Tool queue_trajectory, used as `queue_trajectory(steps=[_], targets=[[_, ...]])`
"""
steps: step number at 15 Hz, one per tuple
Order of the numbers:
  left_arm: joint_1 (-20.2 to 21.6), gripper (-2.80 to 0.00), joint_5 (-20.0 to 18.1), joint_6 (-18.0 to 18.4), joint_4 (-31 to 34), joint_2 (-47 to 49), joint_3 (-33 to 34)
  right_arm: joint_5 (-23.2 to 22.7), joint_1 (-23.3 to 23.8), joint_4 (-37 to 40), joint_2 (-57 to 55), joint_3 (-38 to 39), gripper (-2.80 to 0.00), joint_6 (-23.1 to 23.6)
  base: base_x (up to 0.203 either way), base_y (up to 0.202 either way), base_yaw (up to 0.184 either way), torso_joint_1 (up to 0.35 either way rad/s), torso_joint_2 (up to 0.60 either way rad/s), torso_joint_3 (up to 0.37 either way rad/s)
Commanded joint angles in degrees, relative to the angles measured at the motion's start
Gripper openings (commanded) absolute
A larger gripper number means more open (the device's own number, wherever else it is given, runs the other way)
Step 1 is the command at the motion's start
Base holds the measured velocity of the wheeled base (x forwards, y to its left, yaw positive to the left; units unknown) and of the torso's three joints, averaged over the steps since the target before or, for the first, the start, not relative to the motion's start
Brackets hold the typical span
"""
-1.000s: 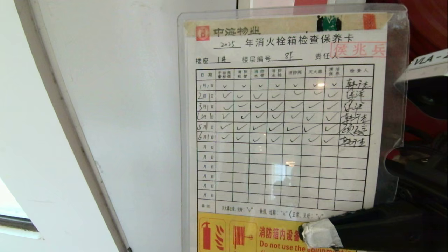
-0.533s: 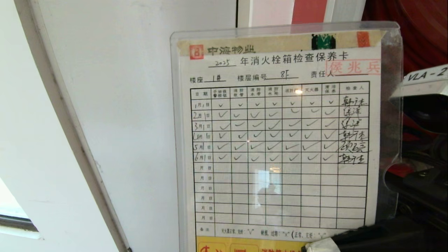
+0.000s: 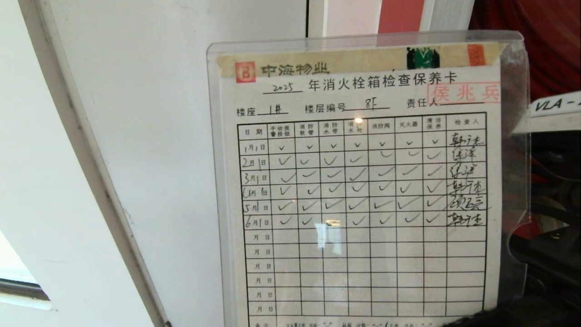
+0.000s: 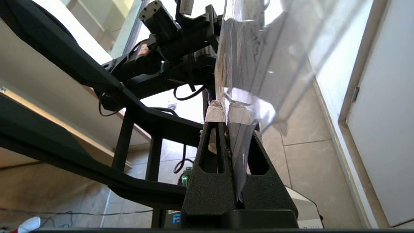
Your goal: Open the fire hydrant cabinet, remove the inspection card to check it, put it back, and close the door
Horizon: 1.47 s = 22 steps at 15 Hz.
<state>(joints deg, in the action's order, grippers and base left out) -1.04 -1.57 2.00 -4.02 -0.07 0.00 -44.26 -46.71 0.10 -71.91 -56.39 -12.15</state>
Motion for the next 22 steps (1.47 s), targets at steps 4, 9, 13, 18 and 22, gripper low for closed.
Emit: queue_trajectory(steps=[4, 9, 13, 18, 22], targets=[[0.0, -2.80, 0.0, 0.0, -0.1, 0.1, 1.6, -1.0, 0.0, 0.0, 0.3, 0.8, -2.80, 0.8, 0.000, 0.000, 0.000, 0.000, 0.00, 0.000], [0.0, -2.80, 0.0, 0.0, -0.1, 0.0, 1.6, -1.5, -0.1, 0.2, 0.3, 1.5, -2.80, 2.4, 0.000, 0.000, 0.000, 0.000, 0.00, 0.000], [0.0, -2.80, 0.0, 0.0, 0.0, 0.1, 1.6, -1.4, -0.1, 0.2, 0.7, 1.7, -2.80, 2.5, 0.000, 0.000, 0.000, 0.000, 0.00, 0.000], [0.0, -2.80, 0.0, 0.0, 0.0, 0.1, 1.6, -1.2, 0.0, 0.3, 2.8, 2.3, -2.80, 2.4, 0.000, 0.000, 0.000, 0.000, 0.00, 0.000], [0.0, -2.80, 0.0, 0.0, 0.0, 0.0, 1.6, -0.8, 3.9, 0.8, 11.9, 4.3, -2.80, -0.9, 0.000, 0.000, 0.000, 0.000, 0.00, 0.000]])
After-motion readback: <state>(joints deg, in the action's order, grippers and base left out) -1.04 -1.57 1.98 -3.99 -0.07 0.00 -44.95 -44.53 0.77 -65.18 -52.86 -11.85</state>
